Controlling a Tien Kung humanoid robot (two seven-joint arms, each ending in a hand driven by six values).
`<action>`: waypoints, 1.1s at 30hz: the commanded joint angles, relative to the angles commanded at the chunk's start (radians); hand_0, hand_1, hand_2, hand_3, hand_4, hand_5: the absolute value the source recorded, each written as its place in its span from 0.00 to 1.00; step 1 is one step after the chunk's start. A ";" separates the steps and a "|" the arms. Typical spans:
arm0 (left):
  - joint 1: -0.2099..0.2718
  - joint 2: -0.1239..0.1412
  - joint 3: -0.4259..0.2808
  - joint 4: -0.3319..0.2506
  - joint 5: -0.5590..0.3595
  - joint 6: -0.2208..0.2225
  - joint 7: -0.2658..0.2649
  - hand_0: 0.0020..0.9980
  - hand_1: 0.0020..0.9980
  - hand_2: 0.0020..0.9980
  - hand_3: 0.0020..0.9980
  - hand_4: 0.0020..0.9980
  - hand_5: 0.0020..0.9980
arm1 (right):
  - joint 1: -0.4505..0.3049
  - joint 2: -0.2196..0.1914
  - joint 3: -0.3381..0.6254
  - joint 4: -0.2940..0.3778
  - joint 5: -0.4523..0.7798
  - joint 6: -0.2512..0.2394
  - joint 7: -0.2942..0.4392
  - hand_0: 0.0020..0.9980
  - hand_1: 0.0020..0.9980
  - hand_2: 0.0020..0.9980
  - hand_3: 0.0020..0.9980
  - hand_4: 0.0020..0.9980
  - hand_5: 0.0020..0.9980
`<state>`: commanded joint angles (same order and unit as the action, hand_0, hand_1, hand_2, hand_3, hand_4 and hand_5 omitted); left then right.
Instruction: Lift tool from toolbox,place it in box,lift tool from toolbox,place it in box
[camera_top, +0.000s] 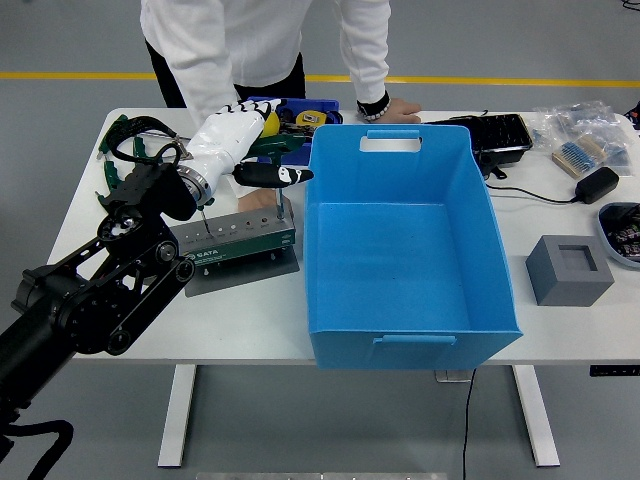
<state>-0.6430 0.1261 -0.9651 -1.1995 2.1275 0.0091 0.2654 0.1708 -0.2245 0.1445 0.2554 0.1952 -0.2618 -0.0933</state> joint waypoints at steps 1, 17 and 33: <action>-0.004 -0.002 0.003 0.007 0.001 0.002 0.001 0.87 0.87 0.92 0.85 1.00 0.73 | 0.000 0.000 0.000 0.000 0.001 0.000 0.000 0.73 0.70 0.76 0.56 0.80 0.72; -0.057 -0.024 0.043 0.140 0.015 0.038 -0.020 0.66 0.60 0.67 0.69 1.00 0.75 | 0.006 -0.003 0.001 0.001 -0.001 -0.001 0.001 0.73 0.70 0.76 0.56 0.80 0.72; -0.070 -0.013 0.071 0.201 0.029 0.039 -0.004 0.28 0.19 0.27 0.38 1.00 0.76 | 0.007 -0.004 0.001 0.000 0.001 0.000 0.002 0.73 0.70 0.76 0.56 0.80 0.72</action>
<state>-0.7131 0.1131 -0.8940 -0.9988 2.1567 0.0485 0.2616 0.1776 -0.2286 0.1456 0.2551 0.1962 -0.2616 -0.0913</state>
